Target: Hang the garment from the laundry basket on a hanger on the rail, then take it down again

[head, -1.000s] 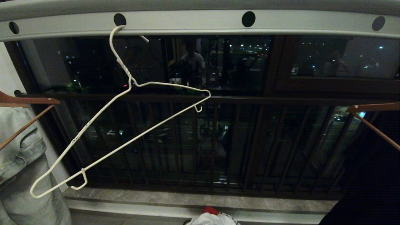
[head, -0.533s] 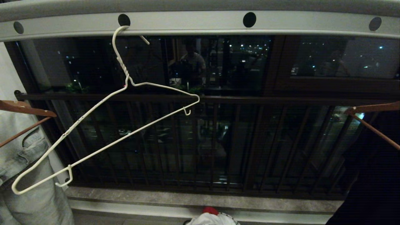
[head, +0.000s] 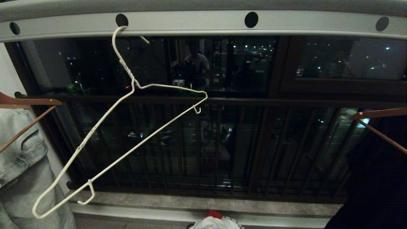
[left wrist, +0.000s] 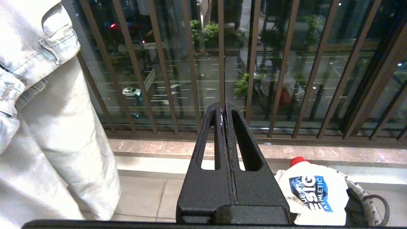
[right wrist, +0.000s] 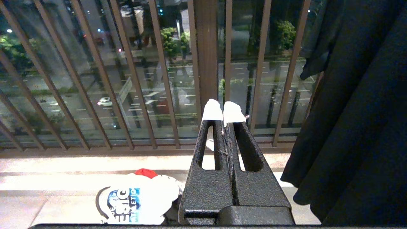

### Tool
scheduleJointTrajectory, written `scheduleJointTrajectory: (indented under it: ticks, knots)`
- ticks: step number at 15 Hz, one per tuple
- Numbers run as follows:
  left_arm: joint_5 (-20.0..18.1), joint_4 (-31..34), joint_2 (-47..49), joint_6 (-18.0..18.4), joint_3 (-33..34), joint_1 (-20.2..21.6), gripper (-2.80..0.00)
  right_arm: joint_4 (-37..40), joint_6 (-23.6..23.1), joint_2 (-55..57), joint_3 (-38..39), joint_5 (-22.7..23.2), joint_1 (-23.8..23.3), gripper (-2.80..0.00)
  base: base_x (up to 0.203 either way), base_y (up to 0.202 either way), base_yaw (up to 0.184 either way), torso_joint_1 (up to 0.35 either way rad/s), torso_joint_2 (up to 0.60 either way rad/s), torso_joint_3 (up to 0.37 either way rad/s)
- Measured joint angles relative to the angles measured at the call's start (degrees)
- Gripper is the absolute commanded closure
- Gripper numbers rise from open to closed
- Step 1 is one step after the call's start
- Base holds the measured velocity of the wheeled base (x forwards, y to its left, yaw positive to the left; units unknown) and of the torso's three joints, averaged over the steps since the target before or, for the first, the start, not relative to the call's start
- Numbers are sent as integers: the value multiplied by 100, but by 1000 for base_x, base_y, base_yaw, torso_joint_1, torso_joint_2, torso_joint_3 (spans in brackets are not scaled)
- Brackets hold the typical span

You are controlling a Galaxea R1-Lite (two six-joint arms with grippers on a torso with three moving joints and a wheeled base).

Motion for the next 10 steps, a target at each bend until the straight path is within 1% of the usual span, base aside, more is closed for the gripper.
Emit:
scheduleJointTrajectory:
  ticks: [6, 10]
  knots:
    - [22, -2, 0, -166, 0, 0, 0, -6, 0, 0, 0, -2, 0, 0, 0, 0, 0, 0, 0, 0]
    - [22, -2, 0, -179, 2, 0, 0, -6, 0, 0, 0, -2, 0, 0, 0, 0, 0, 0, 0, 0]
